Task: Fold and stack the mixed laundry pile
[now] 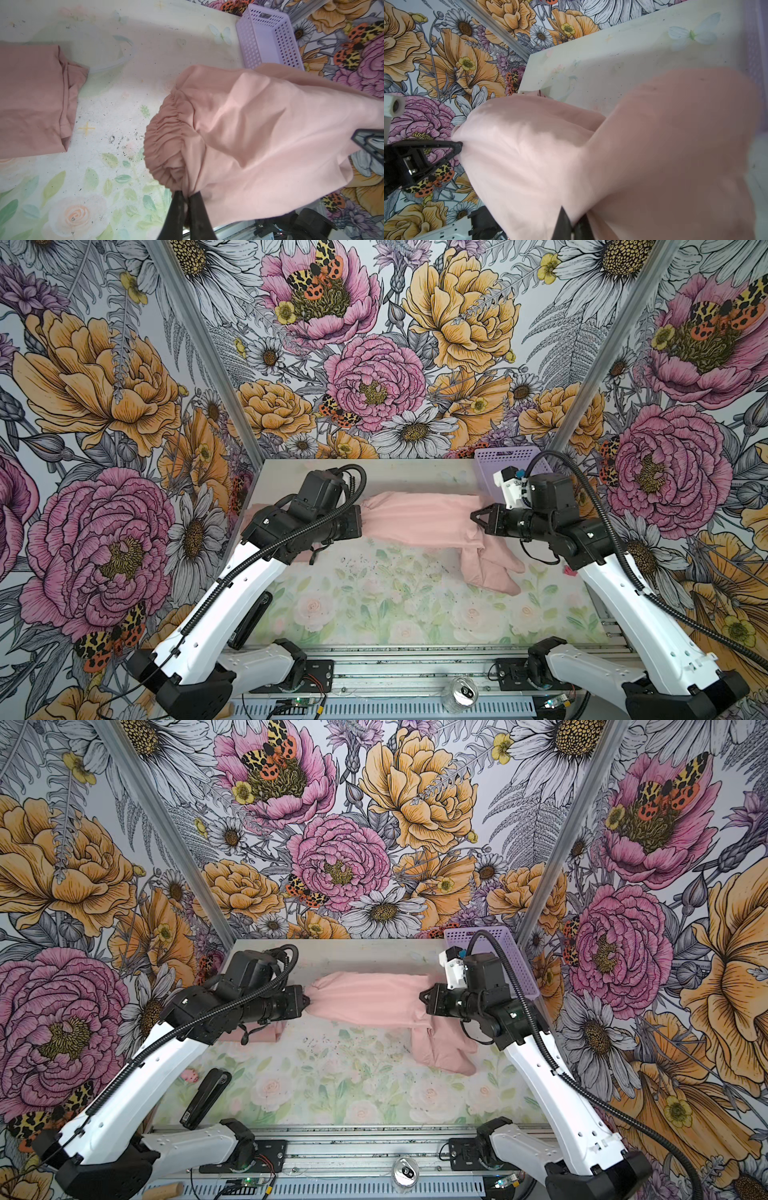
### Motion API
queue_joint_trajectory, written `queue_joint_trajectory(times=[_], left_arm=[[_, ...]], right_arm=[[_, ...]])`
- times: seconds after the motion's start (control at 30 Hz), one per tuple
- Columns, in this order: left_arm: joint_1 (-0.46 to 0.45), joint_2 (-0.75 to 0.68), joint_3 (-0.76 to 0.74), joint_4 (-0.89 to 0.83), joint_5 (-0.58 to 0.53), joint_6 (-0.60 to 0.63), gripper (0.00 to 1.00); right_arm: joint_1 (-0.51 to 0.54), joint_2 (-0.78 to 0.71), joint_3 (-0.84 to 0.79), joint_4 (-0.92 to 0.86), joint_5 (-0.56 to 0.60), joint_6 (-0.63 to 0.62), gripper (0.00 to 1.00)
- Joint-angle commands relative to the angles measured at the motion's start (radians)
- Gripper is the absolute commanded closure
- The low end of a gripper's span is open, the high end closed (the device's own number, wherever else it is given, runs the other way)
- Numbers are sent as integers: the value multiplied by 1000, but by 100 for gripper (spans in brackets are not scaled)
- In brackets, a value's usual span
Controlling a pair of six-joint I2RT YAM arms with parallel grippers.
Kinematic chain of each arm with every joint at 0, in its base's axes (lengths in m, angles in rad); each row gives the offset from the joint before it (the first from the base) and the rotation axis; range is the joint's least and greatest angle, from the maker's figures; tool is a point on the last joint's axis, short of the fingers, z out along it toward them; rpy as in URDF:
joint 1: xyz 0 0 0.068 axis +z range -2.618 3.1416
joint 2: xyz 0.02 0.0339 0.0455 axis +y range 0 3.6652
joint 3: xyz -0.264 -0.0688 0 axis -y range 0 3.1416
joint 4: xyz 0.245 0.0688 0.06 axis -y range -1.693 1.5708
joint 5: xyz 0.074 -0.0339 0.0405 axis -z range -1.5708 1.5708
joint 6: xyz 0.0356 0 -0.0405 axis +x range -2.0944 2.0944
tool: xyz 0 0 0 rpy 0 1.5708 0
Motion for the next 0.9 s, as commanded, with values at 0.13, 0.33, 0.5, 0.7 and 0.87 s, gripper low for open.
queue_joint_trajectory(times=[0.13,0.33,0.5,0.7,0.87], left_arm=[[157,138,36,-48,124,31,100],[184,273,74,-45,146,89,100],[205,285,43,-27,146,96,100],[234,277,35,-26,145,104,100],[234,273,24,-26,151,103,100]], right_arm=[[-74,414,223,-205,4,-154,79],[-41,495,150,-107,95,-162,54],[-21,352,-156,-5,146,-97,45],[-14,219,-483,77,246,-40,34],[-17,202,-593,121,267,17,32]])
